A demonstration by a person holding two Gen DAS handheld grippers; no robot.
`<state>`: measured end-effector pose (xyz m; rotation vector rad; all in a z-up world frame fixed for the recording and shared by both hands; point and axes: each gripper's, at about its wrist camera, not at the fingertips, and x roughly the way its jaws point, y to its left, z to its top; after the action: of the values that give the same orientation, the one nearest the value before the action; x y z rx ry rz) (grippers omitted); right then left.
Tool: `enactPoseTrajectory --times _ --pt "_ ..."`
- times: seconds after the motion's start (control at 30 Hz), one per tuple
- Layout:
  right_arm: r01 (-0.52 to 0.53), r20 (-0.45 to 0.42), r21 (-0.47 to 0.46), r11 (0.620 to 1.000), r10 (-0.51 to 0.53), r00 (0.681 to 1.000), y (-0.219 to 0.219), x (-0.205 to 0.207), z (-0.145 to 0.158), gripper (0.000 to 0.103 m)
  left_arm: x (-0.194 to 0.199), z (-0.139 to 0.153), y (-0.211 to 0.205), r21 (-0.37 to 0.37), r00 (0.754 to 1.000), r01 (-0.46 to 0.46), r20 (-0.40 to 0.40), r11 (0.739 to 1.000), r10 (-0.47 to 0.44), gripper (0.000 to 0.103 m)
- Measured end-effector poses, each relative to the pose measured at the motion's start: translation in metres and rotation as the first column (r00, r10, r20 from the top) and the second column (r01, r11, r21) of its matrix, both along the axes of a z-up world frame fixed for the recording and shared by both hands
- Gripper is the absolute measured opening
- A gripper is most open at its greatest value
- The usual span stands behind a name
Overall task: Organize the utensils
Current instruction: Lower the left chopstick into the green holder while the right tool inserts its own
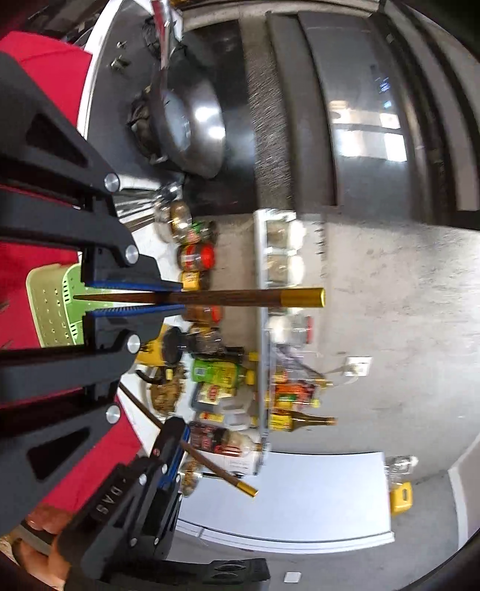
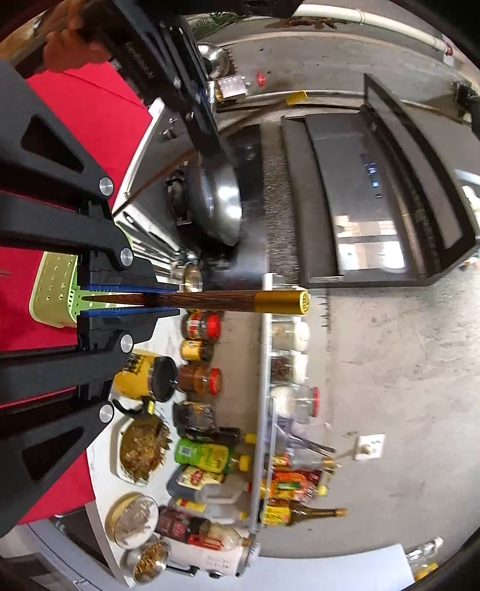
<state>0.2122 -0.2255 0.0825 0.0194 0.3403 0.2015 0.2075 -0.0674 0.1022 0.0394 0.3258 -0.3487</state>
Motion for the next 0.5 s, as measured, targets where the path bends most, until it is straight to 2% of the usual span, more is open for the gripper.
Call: enactPoseTrajectory --times 0.1,0.27,0.37,0.4,0.43,0.5 --pt "-0.002 -0.064 -0.012 1.000 0.001 0.998 0.002 0.022 -0.023 0.007 0.025 -0.023 -0.009 0.039 0.999 -0.014 -0.050 0.999 0.015 0.007" --pt "-0.003 -0.158 -0.038 0.999 -0.003 0.987 0.007 0.044 -0.061 0.007 0.054 -0.060 -0.008 0.055 0.990 -0.022 -0.140 0.998 0.029 0.007" --pt "-0.004 -0.189 -0.051 0.999 -0.006 0.982 0.008 0.049 -0.071 0.009 0.062 -0.075 -0.008 0.066 0.982 -0.025 -0.186 0.997 0.037 0.007" --pt "0.004 -0.193 -0.059 0.998 -0.015 0.981 0.006 0.047 -0.071 0.016 0.062 -0.076 -0.006 0.064 0.981 -0.029 -0.190 0.998 0.041 0.007" --pt "0.010 -0.189 -0.061 0.998 -0.021 0.982 0.005 0.043 -0.070 0.034 0.059 -0.074 -0.004 0.062 0.981 -0.035 -0.190 0.997 0.047 0.008" --pt "0.029 -0.159 -0.062 0.998 -0.038 0.987 -0.001 0.029 -0.061 0.054 0.050 -0.065 0.001 0.054 0.984 -0.043 -0.173 0.998 0.052 0.012"
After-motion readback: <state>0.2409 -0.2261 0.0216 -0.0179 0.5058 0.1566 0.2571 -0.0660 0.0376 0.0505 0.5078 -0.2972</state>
